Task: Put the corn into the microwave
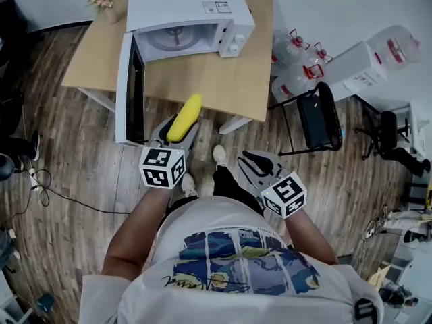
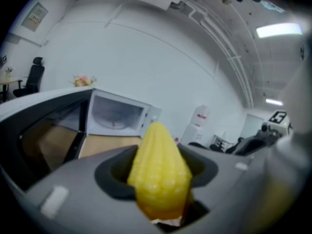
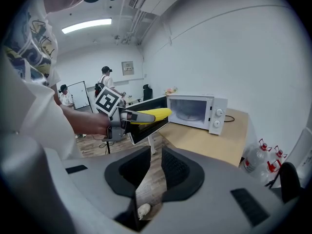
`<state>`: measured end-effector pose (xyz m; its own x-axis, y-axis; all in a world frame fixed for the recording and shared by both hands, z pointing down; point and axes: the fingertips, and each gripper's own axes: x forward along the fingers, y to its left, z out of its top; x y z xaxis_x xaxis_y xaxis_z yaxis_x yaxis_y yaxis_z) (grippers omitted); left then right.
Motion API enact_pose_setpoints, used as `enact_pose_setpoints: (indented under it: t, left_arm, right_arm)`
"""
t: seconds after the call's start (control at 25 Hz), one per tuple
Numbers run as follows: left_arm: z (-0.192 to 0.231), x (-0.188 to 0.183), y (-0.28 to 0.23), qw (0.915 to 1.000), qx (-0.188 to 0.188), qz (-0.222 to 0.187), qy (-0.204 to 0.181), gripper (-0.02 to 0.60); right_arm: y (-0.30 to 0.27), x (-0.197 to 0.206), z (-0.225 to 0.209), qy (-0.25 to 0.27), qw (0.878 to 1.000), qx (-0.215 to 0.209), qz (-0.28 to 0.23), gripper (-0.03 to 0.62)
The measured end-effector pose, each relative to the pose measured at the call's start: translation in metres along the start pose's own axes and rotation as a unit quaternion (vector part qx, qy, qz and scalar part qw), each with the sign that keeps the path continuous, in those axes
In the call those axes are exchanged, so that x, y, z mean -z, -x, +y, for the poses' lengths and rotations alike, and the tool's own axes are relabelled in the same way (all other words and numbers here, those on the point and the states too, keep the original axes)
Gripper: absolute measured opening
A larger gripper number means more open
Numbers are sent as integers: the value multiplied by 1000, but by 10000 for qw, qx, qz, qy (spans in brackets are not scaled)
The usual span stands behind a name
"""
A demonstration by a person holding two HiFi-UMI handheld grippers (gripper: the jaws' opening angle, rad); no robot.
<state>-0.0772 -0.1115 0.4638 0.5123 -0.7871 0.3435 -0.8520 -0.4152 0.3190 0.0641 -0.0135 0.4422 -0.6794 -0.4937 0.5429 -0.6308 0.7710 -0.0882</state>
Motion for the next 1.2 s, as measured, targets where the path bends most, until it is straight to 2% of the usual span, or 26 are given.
enact_pose_setpoints:
  t: [0.16, 0.36, 0.64, 0.88, 1.2]
  left_arm:
    - [22, -7, -28, 9998, -200, 46, 27, 255]
    - [53, -19, -74, 9979, -619, 141, -85, 254]
    - [106, -34, -137, 9916, -1203, 434, -166, 254]
    - [149, -40, -194, 9852, -1550, 665, -312, 255]
    - [188, -50, -266, 9785, -1747, 902, -623, 255]
  right_arm:
    - [-18, -8, -22, 36, 9999, -118, 18, 63]
    - [-45, -22, -67, 106, 9992, -386, 43, 60]
    - [-73, -64, -141, 471, 9962, -728, -43, 58]
    - [-79, -59, -197, 354, 9961, -792, 134, 58]
    - [-76, -49, -259, 202, 9966, -723, 347, 58]
